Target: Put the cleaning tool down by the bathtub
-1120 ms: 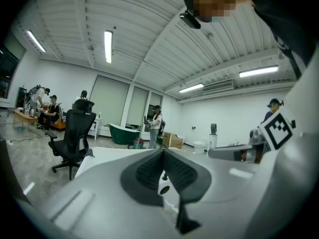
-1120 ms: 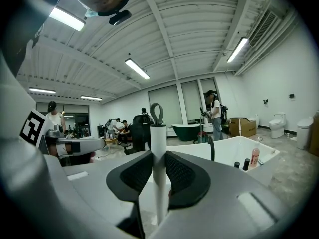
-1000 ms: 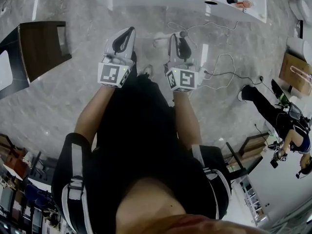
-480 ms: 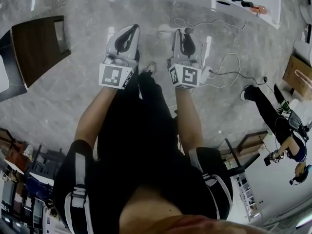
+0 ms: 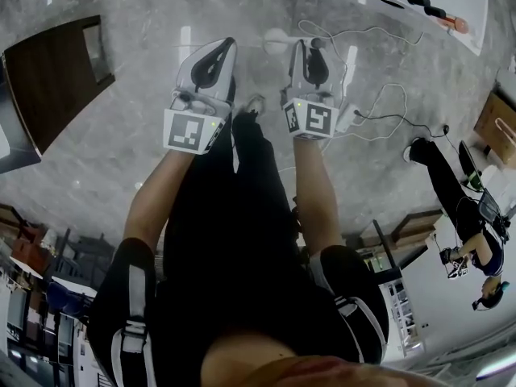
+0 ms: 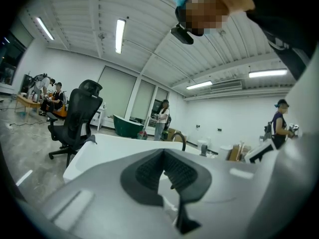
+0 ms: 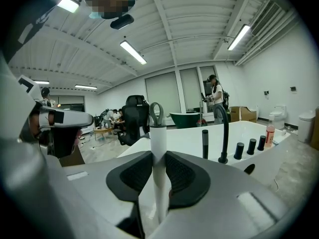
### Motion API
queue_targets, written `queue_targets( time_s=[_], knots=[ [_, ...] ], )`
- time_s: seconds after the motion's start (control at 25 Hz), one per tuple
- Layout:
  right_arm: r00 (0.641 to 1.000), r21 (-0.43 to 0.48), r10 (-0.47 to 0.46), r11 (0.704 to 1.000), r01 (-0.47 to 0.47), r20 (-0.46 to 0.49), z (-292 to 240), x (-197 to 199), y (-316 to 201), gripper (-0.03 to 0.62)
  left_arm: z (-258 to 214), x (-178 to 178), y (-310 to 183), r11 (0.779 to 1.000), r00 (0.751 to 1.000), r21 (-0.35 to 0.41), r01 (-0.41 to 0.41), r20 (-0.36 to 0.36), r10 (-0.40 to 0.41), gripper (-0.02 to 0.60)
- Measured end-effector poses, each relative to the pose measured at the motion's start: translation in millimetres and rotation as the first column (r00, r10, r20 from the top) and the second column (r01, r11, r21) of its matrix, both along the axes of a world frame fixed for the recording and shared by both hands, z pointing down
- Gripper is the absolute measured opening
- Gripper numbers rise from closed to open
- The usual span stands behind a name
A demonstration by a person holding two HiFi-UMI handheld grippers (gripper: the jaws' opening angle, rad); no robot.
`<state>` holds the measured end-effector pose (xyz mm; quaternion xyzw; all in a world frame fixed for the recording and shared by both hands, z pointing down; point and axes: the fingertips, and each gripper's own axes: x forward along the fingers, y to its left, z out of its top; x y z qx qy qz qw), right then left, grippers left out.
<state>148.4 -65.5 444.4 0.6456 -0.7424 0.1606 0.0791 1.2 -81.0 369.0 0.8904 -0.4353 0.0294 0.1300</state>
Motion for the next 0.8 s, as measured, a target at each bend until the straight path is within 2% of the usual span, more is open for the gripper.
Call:
queue_targets(
  time_s=[0.44,0.8],
  knots=[
    [1.0,-0.056,-0.013,0.998,0.012,-0.009,77.8,-9.6,-32.5,0.089,53.0,-3.4,-25.0,0.999,1.0,-0.038,-0.025,0.004,0.026,0.008],
    [1.0,-0.088,-0.002,0.996,0.0,-0.019,146.0,-8.5,-50.3,0.089,96.4,-8.5,-41.3,0.998,1.0,-0.067,-0.013,-0.015,0.012,0.008]
  ],
)
